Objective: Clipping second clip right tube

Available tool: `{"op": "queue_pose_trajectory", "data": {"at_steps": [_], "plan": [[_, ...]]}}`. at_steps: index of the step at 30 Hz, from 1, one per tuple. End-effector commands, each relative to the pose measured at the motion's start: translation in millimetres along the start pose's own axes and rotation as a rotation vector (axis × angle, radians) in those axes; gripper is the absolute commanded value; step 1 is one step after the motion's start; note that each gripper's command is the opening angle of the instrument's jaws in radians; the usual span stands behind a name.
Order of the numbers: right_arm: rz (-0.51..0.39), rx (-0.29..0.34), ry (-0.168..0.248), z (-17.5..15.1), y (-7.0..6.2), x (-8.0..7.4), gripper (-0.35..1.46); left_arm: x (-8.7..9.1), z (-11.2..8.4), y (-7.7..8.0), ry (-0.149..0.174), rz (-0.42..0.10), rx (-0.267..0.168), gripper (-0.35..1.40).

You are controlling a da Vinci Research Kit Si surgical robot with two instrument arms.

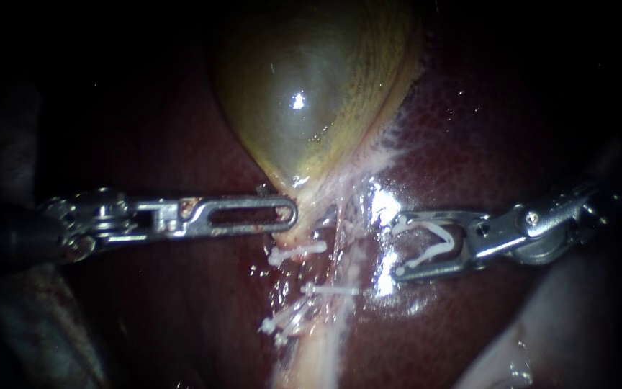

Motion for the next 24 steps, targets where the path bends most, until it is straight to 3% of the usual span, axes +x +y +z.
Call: {"op": "queue_pose_trajectory", "data": {"at_steps": [1,14,24], "plan": [[0.000,0.000,0.000,0.0,0.0,0.0,0.54,-0.1,0.1,0.0,0.002,0.000,0.000,-0.35],[0.036,-0.002,0.002,0.3,-0.1,0.1,0.54,-0.1,0.0,0.0,-0.001,0.001,-0.002,-0.35],[0.294,0.018,0.017,1.6,-0.3,0.8,0.56,0.0,-2.1,0.8,-0.010,-0.004,-0.009,-0.35]]}}
